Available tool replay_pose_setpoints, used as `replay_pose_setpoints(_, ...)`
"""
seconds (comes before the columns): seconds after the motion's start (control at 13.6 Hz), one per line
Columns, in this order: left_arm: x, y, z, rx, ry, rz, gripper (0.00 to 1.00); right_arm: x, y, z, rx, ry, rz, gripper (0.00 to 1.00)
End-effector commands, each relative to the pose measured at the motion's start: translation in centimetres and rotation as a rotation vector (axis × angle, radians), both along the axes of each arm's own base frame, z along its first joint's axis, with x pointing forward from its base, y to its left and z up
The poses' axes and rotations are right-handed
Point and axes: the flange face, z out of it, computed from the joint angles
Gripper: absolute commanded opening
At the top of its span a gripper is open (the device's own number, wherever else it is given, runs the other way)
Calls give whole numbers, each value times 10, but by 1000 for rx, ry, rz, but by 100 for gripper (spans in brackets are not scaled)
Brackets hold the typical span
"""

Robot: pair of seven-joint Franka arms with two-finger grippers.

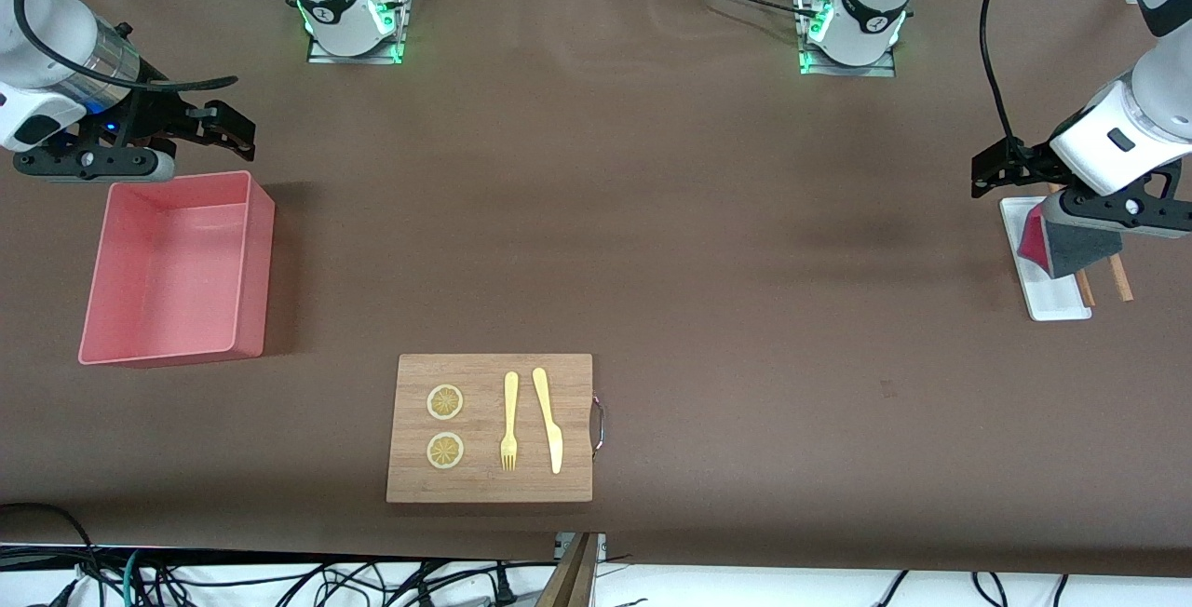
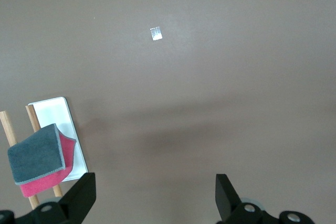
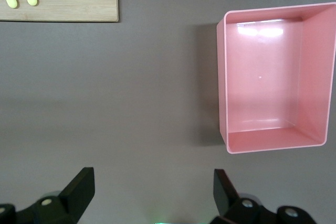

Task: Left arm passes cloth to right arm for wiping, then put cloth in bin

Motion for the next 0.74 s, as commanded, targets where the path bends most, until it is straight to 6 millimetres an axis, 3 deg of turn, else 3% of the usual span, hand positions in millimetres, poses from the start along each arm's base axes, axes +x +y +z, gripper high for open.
replay_pose_setpoints(0.0, 0, 0, 1, -1, 7, 4, 100, -1, 2, 5, 15, 5, 10, 100)
replay_pose_setpoints(0.66, 0, 0, 1, 1, 8, 6, 100, -3, 7, 7, 70, 13, 6, 100)
